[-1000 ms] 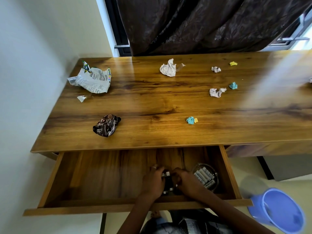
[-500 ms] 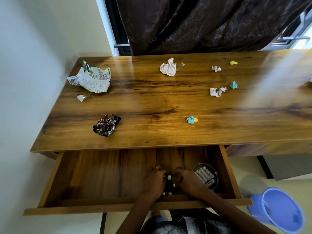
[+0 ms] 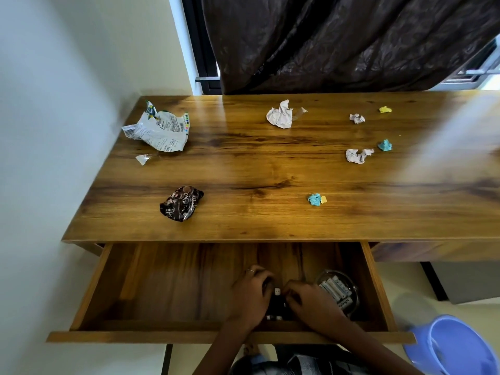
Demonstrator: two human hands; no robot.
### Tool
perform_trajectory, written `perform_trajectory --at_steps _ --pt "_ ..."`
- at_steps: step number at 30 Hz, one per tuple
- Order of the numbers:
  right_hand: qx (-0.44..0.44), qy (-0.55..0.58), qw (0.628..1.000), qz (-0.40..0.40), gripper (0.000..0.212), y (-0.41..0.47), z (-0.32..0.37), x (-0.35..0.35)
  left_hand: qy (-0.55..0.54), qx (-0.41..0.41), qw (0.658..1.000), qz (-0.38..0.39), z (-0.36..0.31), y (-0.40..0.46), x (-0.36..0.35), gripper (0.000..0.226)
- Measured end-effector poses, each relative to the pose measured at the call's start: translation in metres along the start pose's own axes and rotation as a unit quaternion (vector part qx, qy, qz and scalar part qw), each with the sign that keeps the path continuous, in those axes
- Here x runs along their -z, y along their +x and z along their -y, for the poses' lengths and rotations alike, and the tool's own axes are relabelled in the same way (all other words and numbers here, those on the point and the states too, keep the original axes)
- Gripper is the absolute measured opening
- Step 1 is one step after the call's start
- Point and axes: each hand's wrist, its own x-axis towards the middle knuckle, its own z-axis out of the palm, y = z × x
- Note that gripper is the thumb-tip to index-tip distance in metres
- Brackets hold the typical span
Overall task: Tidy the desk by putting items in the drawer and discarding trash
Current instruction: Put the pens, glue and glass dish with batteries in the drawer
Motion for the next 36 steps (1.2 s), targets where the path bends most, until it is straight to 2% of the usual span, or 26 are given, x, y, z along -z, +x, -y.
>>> perform_trajectory --at_steps 3,6,7,9,13,21,26,29,33,36 --pt "0.049 0.002 0.999 -0.021 0.026 -0.010 0.006 0.003 0.004 -0.016 1.000 -0.026 0.003 -0.011 0.012 0.028" --pt "0.111 -0.040 0.993 -0.001 0.065 -0.019 0.012 0.006 0.020 -0.020 0.999 -0.022 0.008 -0.031 0.020 0.036" --pt "0.138 -0.072 0.988 -0.001 0.070 -0.021 0.014 0.006 0.032 -0.022 0.999 -0.024 0.011 -0.039 0.021 0.042" --pt "0.186 -0.165 0.968 -0.027 0.065 -0.022 0.013 -0.001 0.060 -0.032 0.997 -0.030 0.014 -0.052 0.023 0.058" --pt "0.182 -0.213 0.958 -0.056 0.064 -0.021 0.018 -0.009 0.089 -0.063 0.993 -0.042 0.018 -0.058 0.028 0.077" --pt "0.153 -0.271 0.944 -0.107 0.095 -0.012 0.011 -0.008 0.177 -0.127 0.975 -0.037 0.015 -0.040 0.029 0.116" --pt "0.163 -0.265 0.943 -0.119 0.110 0.005 0.013 0.005 0.192 -0.112 0.975 -0.004 0.015 -0.019 0.034 0.120" --pt "0.163 -0.267 0.940 -0.136 0.113 0.018 0.016 0.016 0.191 -0.109 0.976 -0.010 0.015 -0.003 0.038 0.118" --pt "0.152 -0.270 0.940 -0.144 0.114 0.042 0.018 0.029 0.202 -0.108 0.973 -0.035 0.014 0.022 0.043 0.119" --pt "0.162 -0.266 0.934 -0.177 0.103 0.056 0.015 0.031 0.209 -0.118 0.970 -0.043 0.015 0.040 0.045 0.110"
